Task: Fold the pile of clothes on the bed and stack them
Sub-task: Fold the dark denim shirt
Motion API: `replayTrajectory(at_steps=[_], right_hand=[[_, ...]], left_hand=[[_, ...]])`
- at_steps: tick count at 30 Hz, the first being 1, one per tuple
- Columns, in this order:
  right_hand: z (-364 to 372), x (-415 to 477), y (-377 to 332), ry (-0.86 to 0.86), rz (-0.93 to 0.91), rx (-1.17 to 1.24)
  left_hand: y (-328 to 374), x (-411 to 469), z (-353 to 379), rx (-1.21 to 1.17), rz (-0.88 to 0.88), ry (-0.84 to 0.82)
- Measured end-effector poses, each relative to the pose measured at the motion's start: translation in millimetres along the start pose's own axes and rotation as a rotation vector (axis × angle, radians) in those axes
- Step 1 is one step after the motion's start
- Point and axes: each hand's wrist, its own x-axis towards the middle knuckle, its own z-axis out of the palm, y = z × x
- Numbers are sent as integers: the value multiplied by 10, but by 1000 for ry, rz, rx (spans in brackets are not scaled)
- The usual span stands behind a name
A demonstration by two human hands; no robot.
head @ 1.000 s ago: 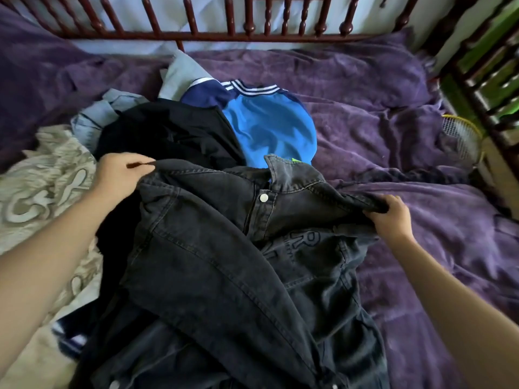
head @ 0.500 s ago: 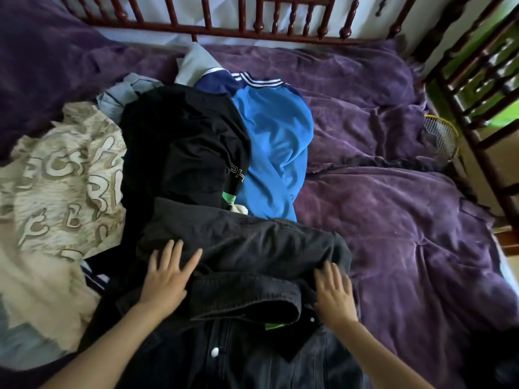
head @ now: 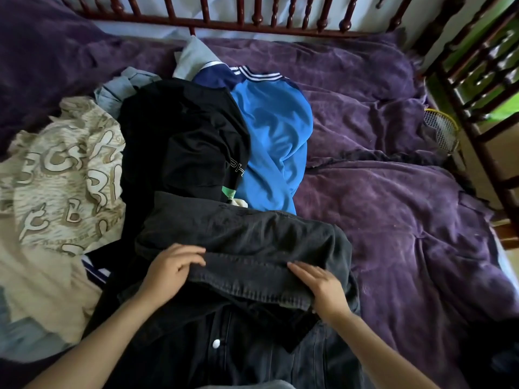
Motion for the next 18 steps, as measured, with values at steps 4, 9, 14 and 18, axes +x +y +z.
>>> replayTrajectory(at_steps=[4,9,14,18], right_hand=[[-340,448,9,308,84,157],[-531,366,179,236,-175,-324],[-62,-86,157,-733,186,-195],[-44,76,248,-39,415,-32]], left_hand=[[242,555,-215,-5,-60,167],[289,414,-243,304,319,59],[84,-83,77,585,-158,-901],[-22,129,-19,567,-266,-10]])
